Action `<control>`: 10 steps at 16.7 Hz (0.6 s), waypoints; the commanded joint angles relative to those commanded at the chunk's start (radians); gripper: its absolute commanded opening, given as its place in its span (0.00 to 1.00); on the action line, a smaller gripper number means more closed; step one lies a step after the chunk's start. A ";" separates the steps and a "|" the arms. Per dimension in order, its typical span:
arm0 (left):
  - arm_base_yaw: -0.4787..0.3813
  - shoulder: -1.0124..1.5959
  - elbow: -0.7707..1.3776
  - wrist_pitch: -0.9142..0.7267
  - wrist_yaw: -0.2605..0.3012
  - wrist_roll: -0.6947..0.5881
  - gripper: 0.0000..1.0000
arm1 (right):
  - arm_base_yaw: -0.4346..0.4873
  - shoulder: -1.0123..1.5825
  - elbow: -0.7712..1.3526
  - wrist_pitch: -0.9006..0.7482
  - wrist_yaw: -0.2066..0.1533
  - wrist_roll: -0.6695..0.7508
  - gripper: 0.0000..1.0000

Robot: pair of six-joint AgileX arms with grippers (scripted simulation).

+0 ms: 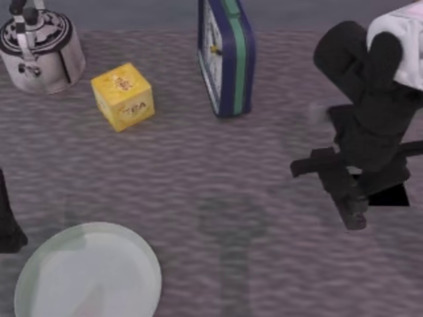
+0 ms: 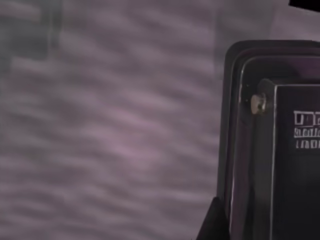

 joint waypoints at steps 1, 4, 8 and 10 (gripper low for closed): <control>0.000 0.000 0.000 0.000 0.000 0.000 1.00 | -0.016 0.013 0.014 -0.007 -0.003 -0.094 0.00; 0.000 0.000 0.000 0.000 0.000 0.000 1.00 | -0.073 0.049 0.052 -0.025 -0.013 -0.415 0.00; 0.000 0.000 0.000 0.000 0.000 0.000 1.00 | -0.152 0.097 0.101 -0.048 -0.026 -0.891 0.00; 0.000 0.000 0.000 0.000 0.000 0.000 1.00 | -0.191 0.115 0.126 -0.055 -0.033 -1.120 0.00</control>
